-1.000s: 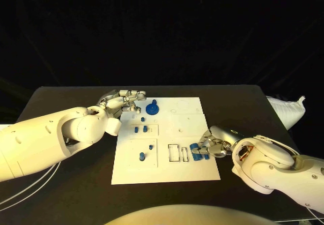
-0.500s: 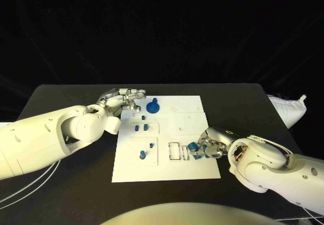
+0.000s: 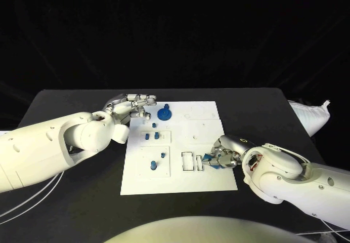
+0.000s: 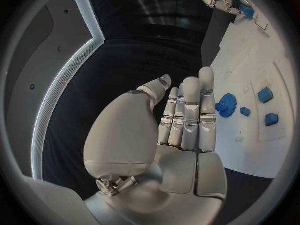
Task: Assemble the parts on the task board
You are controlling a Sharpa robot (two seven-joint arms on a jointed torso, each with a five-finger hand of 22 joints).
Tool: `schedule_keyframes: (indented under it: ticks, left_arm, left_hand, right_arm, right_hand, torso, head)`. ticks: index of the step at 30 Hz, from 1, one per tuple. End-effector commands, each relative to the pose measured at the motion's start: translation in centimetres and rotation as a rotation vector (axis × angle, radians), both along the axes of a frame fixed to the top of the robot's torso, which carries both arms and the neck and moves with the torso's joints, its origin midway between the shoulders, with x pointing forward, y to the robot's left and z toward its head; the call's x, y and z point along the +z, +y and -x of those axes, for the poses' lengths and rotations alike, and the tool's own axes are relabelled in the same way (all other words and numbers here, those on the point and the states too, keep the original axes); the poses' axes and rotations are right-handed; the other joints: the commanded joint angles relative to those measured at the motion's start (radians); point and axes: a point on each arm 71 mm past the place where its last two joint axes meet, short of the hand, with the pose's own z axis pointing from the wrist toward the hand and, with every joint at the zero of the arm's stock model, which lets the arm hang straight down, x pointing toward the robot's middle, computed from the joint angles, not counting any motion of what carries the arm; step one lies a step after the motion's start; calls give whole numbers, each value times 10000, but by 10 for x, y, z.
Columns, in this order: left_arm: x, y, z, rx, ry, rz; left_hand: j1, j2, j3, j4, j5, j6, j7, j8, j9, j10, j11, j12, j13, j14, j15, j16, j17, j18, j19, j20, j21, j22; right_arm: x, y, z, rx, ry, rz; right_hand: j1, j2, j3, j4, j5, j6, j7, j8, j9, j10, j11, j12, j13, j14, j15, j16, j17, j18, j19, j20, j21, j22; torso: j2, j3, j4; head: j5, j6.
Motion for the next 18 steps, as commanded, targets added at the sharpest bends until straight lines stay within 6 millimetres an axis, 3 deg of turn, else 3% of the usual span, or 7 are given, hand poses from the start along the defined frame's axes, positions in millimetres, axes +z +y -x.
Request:
schedule_keyframes:
  ticks: [1, 5, 10, 18]
  left_arm:
    - [1, -3, 1, -239, -22, 95]
    - [1, -3, 1, -251, -24, 86]
    - [0, -3, 1, -274, -31, 70]
    - [0, -5, 0, -316, -33, 68]
  left_hand:
    - [-5, 106, -42, -5, -32, -86, 11, 38, 5, -95, -6, 33, -2, -84, -4, -7, -10, 177, -46, 56, -57, -8]
    - [-5, 106, -42, -5, -32, -86, 11, 38, 5, -95, -6, 33, -2, -84, -4, -7, -10, 177, -46, 56, -57, -8]
    - [-5, 104, -65, -4, -32, -95, 13, 42, 4, -111, -4, 44, -3, -95, -1, -7, -16, 177, -49, 58, -68, -18]
    - [-5, 104, -65, -4, -32, -95, 13, 42, 4, -111, -4, 44, -3, -95, -1, -7, -16, 177, -49, 58, -68, -18]
  right_arm:
    - [-7, -2, 3, -60, 286, 187]
    - [-4, -2, 4, -172, 46, -36]
    - [2, -1, 7, -309, -228, -462]
    - [21, 7, 10, -456, -646, -1412]
  right_hand:
    - [217, 223, 49, -102, 102, 150, -26, 107, 88, 91, -113, 157, 93, 888, -107, 35, 1831, -77, 64, -52, 74, 32]
    - [538, 413, 192, -249, 165, 357, -125, 242, 209, 208, -198, 328, 287, 900, -173, 61, 1891, -89, 101, -100, 121, 109]
    - [913, 737, 490, -400, -287, 581, -271, 352, 398, 313, -329, 405, 409, 907, -284, 78, 1932, -95, 118, -203, 143, 145]
    - [703, 780, 496, -208, -274, 751, -339, 377, 570, 413, -389, 490, 539, 922, -340, 110, 2008, -118, 171, -265, 201, 250]
  torso:
    - [-7, 2, -10]
    - [-12, 6, -12]
    - [-1, -2, 15]
    - [-1, -4, 33]
  head:
    - [-15, 18]
    - [-34, 21]
    - [-75, 49]
    - [-89, 76]
